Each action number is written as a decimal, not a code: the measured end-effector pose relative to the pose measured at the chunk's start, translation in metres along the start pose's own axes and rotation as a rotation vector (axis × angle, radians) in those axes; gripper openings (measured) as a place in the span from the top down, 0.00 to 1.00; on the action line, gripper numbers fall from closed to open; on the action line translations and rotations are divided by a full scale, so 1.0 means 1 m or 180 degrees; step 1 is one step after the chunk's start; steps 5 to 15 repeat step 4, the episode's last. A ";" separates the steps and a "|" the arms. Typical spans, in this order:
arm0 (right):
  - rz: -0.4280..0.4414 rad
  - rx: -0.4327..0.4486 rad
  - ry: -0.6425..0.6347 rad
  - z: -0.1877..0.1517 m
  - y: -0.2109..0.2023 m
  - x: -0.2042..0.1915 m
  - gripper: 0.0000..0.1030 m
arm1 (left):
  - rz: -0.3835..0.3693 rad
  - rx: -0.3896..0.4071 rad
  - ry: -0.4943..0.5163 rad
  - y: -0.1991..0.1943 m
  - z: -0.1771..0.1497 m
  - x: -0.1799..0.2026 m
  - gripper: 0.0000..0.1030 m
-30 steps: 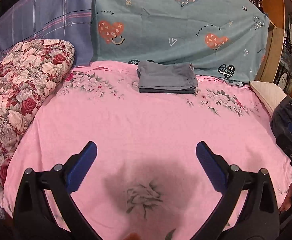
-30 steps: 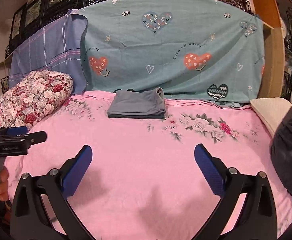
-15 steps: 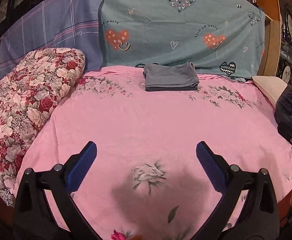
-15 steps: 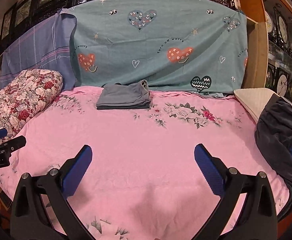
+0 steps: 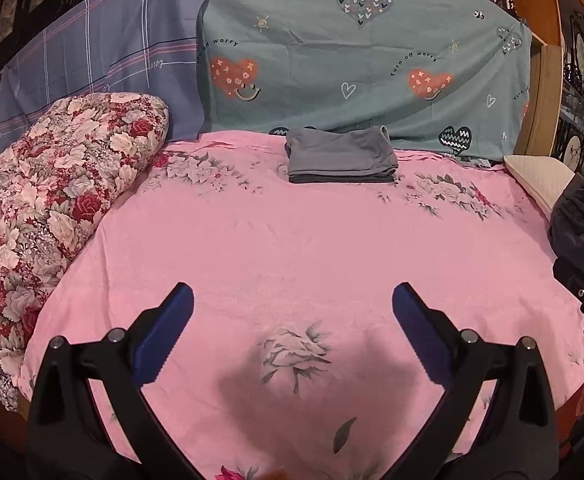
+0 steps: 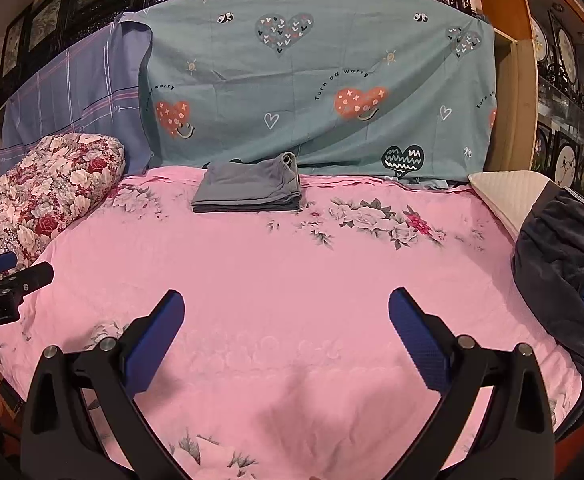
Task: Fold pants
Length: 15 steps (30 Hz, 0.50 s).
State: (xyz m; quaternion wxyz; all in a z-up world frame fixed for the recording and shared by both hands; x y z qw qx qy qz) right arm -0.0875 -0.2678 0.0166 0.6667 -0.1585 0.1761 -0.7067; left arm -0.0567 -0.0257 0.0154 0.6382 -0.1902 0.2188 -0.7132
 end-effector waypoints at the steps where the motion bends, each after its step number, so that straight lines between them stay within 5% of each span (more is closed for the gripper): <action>1: -0.0003 0.0001 0.0003 0.000 0.000 0.000 0.01 | 0.0039 0.0013 0.0019 0.000 0.000 0.000 0.02; 15: -0.0012 -0.0003 0.0023 -0.002 0.001 0.001 0.01 | 0.0015 -0.0014 0.0026 0.001 0.000 0.001 0.02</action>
Point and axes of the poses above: each gripper's, at about its wrist camera, not at the fingertips, and y roughly the way its jaws point, x to its right, z to its top, the point moved 2 cm from there along y, roughly the way its jaws point, and after that the axes turned 1 degree about x, right-handed, at the moved point
